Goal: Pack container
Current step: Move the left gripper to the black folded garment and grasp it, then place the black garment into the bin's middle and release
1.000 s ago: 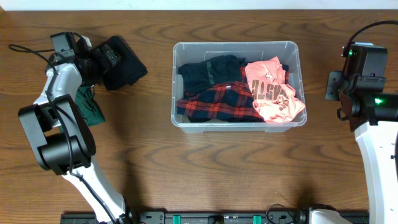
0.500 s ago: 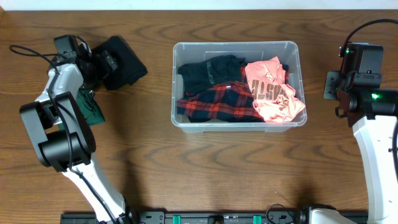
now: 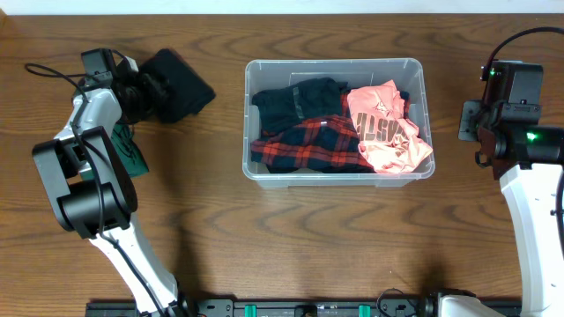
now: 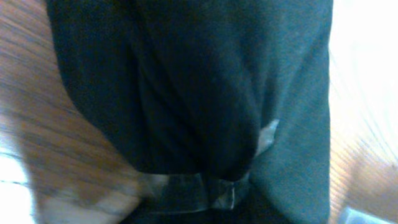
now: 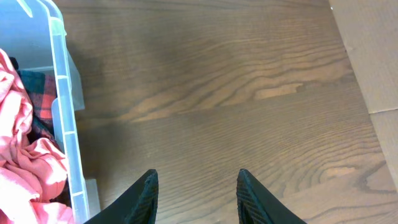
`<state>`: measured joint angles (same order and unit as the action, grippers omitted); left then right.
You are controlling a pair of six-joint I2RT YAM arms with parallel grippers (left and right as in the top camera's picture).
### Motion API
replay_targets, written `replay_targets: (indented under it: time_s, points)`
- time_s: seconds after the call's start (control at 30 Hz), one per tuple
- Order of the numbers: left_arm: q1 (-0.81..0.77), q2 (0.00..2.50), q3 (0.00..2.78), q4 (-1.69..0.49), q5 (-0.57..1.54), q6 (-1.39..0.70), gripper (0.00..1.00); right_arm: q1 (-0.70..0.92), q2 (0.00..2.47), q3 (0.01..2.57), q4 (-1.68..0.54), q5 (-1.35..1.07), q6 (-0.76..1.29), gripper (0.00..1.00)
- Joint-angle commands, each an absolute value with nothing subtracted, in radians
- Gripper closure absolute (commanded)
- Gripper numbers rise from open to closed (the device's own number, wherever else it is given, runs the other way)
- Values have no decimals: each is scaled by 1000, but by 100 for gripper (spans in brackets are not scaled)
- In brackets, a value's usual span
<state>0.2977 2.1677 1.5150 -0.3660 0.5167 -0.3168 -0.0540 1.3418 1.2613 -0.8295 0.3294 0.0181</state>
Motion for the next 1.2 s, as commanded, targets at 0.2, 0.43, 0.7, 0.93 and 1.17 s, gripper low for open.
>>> replay_targets:
  time_s: [0.2,0.43,0.7,0.93,1.17]
  points:
    - [278,1891,1522,-562,577,-220,94,-65,1349,1259,-831,333,28,60]
    - [135,1614,1522,-765,577,-99,94,-65,1349,1259,-836,333,29,60]
    - [-202,1503,1521,-813,577,-9,94,-65,1349,1259,-853,333,29,61]
    - [-422,1608,1521,-753,577,41,95,-65,1349,1259,-854,333,29,60]
    - [-533,1740,1520,-671,602,30,94,-65,1349,1259,-854,333,29,60]
